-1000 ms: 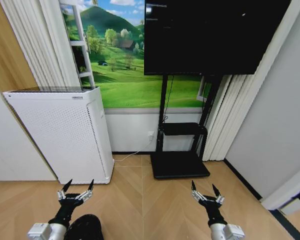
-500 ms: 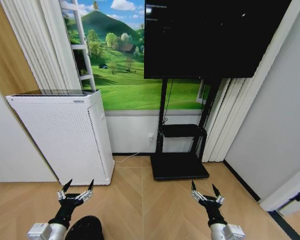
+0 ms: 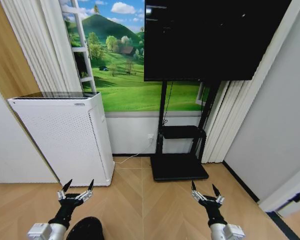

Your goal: Pick up the trash bin and place the garbage on the floor into it.

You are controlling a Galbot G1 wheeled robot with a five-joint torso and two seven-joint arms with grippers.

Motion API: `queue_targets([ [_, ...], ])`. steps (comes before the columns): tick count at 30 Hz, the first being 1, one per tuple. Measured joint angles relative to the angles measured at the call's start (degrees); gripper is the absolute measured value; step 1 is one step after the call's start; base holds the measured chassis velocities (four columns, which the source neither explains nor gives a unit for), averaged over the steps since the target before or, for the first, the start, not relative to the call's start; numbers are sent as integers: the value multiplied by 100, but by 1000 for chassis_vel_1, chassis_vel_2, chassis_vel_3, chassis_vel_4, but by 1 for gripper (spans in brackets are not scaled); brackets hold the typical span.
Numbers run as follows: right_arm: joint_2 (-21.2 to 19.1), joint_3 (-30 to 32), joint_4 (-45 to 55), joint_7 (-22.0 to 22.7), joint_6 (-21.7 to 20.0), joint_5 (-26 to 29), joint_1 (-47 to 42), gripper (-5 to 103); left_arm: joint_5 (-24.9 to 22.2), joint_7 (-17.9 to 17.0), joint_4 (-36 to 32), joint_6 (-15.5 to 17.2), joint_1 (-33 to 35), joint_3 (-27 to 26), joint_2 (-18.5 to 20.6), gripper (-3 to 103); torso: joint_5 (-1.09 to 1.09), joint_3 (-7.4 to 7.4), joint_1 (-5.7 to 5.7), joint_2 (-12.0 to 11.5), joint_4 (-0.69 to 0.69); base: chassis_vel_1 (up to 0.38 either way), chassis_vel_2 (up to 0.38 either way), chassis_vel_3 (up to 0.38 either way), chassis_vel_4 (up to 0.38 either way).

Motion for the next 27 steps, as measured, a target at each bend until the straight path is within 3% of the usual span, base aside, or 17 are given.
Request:
queue_targets([
  [18, 0, 0, 0, 0, 0, 0, 0, 100, 0, 0, 0, 0, 0, 0, 0, 100, 0, 280, 216, 494, 0, 0, 0, 0, 0],
  [27, 0, 0, 0, 0, 0, 0, 0, 100, 0, 0, 0, 0, 0, 0, 0, 100, 0, 323, 248, 568, 0, 0, 0, 0, 0],
])
